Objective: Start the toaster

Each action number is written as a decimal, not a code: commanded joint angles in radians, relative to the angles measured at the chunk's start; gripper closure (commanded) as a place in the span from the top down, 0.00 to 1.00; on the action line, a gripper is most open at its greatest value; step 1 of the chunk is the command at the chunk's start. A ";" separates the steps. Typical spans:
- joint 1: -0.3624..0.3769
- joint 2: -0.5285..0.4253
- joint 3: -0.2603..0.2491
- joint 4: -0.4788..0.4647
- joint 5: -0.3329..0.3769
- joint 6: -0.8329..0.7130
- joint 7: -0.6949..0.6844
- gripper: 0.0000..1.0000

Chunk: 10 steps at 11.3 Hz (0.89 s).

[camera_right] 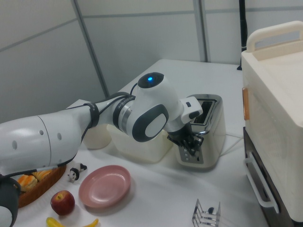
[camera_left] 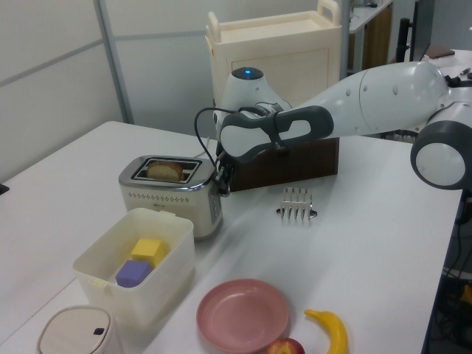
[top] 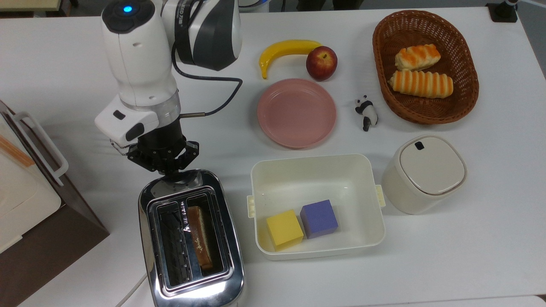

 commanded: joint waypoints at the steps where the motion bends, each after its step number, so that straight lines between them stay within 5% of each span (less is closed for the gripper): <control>1: 0.008 0.020 -0.007 -0.032 0.006 0.022 -0.008 0.00; 6: 0.006 0.103 -0.014 -0.023 -0.002 0.074 -0.006 0.00; 10: 0.006 0.056 -0.019 -0.024 0.000 0.057 -0.006 0.00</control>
